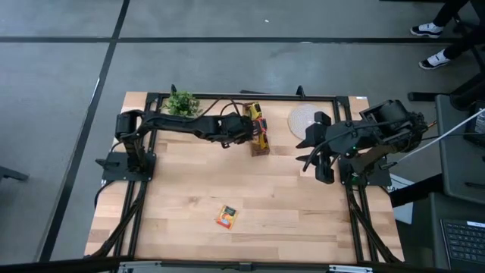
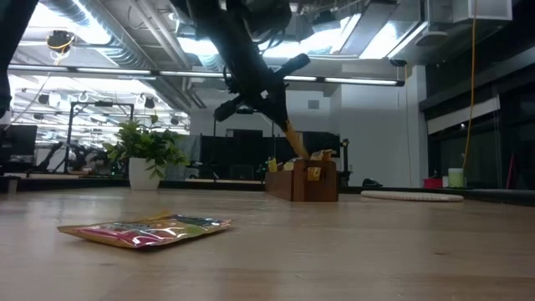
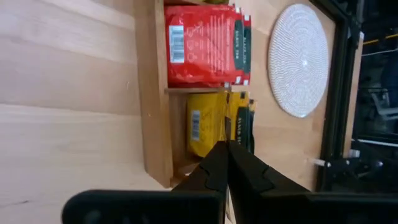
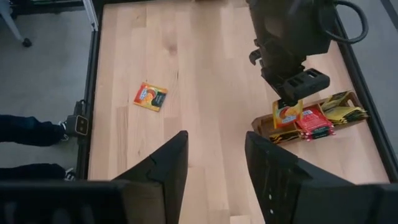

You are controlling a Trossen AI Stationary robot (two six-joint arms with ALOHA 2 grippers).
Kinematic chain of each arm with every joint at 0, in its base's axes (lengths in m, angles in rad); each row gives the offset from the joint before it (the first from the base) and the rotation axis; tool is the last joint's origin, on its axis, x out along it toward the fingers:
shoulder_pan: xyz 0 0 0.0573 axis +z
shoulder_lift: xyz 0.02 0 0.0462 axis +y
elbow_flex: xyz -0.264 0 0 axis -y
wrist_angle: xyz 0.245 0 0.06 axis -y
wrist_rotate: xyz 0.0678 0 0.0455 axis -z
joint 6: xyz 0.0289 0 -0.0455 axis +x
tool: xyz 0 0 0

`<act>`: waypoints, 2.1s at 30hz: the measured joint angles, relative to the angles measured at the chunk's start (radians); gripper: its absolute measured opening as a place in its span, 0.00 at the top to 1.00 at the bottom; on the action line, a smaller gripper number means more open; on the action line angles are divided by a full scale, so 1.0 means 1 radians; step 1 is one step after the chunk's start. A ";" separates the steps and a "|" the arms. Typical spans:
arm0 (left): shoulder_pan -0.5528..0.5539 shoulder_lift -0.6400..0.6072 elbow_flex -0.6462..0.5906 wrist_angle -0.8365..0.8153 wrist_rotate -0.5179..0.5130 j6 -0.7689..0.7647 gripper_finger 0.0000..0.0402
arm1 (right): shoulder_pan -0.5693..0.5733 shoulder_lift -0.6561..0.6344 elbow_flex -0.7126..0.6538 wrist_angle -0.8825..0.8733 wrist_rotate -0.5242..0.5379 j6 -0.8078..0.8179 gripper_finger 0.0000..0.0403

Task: Pick & Place Tea
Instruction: Put the orange tea bag into the left section of the wooden organizer

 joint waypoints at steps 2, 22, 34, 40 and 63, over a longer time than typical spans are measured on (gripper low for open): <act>0.004 0.000 0.000 -0.001 0.008 0.001 0.99 | 0.000 0.000 0.000 0.000 0.000 -0.014 0.60; 0.005 0.050 0.000 0.019 0.074 0.027 0.99 | 0.000 0.000 -0.001 0.000 0.008 -0.059 0.60; 0.003 0.050 0.000 0.017 0.061 0.029 0.99 | 0.000 0.000 -0.001 0.000 0.008 -0.059 0.60; 0.003 0.050 0.000 0.017 0.061 0.029 0.99 | 0.000 0.000 -0.001 0.000 0.008 -0.058 0.60; 0.003 0.049 0.000 0.024 0.066 0.081 0.78 | 0.000 0.000 -0.001 0.000 0.008 -0.060 0.60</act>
